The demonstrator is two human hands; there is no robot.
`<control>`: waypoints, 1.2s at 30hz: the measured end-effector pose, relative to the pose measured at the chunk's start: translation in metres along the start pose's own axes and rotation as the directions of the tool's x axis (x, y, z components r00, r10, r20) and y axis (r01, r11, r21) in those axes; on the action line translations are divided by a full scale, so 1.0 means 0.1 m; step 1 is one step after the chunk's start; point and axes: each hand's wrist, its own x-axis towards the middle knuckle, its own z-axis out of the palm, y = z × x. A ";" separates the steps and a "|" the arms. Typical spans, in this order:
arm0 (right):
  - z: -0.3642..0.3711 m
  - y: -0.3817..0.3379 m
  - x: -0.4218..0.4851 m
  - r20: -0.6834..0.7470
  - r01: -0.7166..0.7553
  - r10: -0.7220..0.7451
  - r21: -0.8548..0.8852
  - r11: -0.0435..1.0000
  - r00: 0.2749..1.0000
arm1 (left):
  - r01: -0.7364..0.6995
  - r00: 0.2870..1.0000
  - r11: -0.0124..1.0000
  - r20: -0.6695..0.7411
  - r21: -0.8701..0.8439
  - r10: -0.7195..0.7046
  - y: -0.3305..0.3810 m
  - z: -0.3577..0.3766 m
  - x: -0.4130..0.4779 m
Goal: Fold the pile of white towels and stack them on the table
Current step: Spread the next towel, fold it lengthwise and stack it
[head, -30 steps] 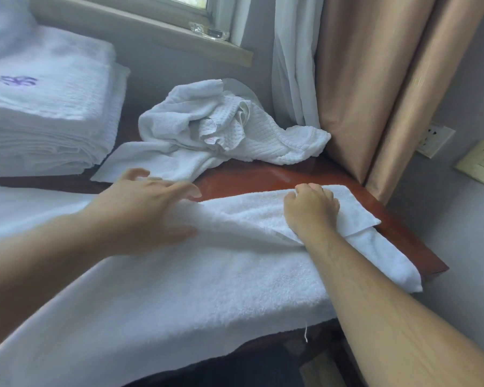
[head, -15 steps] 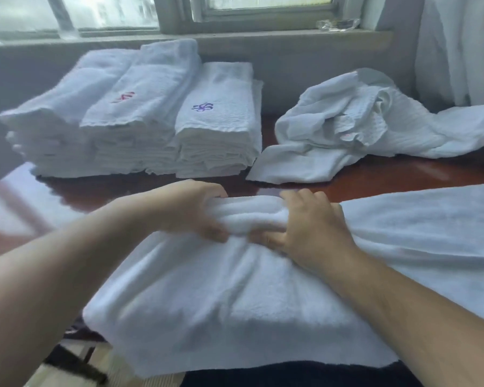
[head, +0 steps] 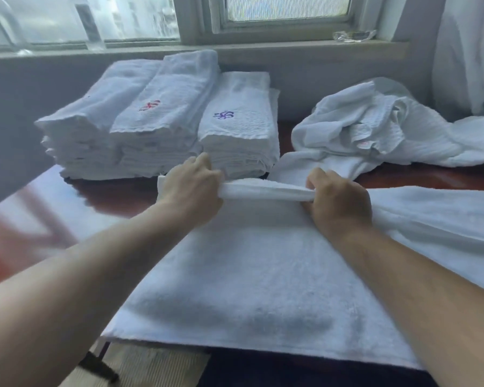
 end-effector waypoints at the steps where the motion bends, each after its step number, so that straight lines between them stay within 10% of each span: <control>1: -0.02 -0.03 -0.01 0.043 0.023 -0.022 -0.028 0.999 0.999 | -0.014 1.000 0.999 0.011 -0.042 0.015 -0.05 0.04 -0.11; 6: -0.13 -0.32 -0.22 0.141 0.069 -0.073 0.032 0.997 0.987 | -0.093 0.985 0.983 -0.156 -0.161 0.067 -0.17 0.21 -0.59; 11: -0.17 -0.38 -0.41 -0.216 0.331 -0.295 0.156 0.931 0.931 | -0.174 0.804 0.974 -0.591 -0.142 0.057 -0.14 0.17 -0.72; 20: -0.23 -0.40 -0.45 0.044 0.442 -0.468 0.260 0.859 0.883 | -0.213 0.952 0.960 -0.262 -0.184 0.161 -0.25 0.11 -0.79; 23: -0.24 -0.43 -0.40 0.148 0.453 -0.499 0.262 0.852 0.854 | 0.115 0.948 0.852 -0.201 -0.511 -0.248 -0.39 0.07 -0.79; 25: -0.25 -0.49 -0.37 0.171 0.438 -0.497 0.290 0.851 0.851 | 0.447 0.821 0.649 -0.006 -0.616 -0.571 -0.59 0.07 -0.71; 29: -0.22 -0.72 -0.42 0.146 0.506 -0.564 0.300 0.808 0.813 | 0.728 0.684 0.573 0.453 -0.377 -0.571 -0.81 0.11 -0.55; 36: -0.24 -0.77 -0.49 0.073 0.555 -0.616 0.360 0.750 0.784 | 0.588 0.769 0.435 0.307 -0.681 -0.560 -0.67 0.12 -0.39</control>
